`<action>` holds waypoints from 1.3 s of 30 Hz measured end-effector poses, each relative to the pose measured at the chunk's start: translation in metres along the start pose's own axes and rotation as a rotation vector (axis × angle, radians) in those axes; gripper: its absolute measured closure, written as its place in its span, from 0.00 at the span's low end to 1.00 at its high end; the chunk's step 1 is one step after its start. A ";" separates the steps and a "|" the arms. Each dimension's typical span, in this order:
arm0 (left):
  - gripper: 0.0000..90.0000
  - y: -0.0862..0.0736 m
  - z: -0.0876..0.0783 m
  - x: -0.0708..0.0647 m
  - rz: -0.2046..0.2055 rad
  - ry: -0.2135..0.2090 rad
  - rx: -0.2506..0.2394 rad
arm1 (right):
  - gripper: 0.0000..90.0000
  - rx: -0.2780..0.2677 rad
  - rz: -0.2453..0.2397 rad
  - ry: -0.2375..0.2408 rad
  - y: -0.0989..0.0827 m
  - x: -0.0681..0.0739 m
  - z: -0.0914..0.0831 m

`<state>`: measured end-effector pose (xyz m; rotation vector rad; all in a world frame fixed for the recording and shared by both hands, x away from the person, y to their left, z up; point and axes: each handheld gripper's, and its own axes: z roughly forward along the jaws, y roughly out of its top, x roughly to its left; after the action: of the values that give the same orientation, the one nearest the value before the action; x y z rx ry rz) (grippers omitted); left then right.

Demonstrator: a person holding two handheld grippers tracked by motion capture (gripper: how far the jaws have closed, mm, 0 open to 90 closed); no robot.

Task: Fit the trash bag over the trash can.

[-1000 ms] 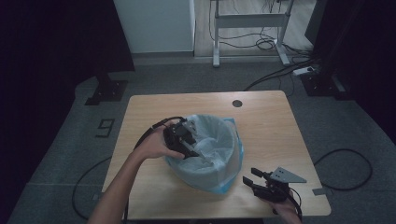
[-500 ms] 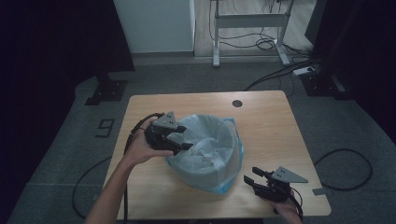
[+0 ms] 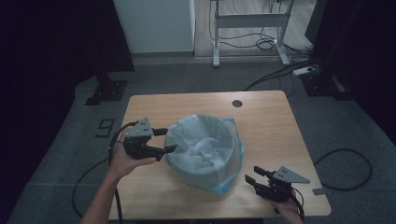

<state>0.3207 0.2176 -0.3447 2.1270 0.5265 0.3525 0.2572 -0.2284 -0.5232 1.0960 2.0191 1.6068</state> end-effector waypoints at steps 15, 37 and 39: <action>0.36 -0.067 -0.044 -0.004 -0.127 0.046 -0.087 | 0.47 0.005 -0.002 -0.015 -0.002 -0.002 -0.001; 0.36 -0.153 -0.037 -0.016 -0.250 0.053 -0.070 | 0.46 0.028 -0.013 -0.029 -0.006 -0.001 0.002; 0.36 -0.156 -0.034 -0.016 -0.257 0.049 -0.068 | 0.46 0.029 -0.016 -0.030 -0.006 -0.001 0.002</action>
<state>0.2554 0.3136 -0.4547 1.9611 0.7952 0.2731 0.2576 -0.2284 -0.5295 1.1046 2.0323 1.5485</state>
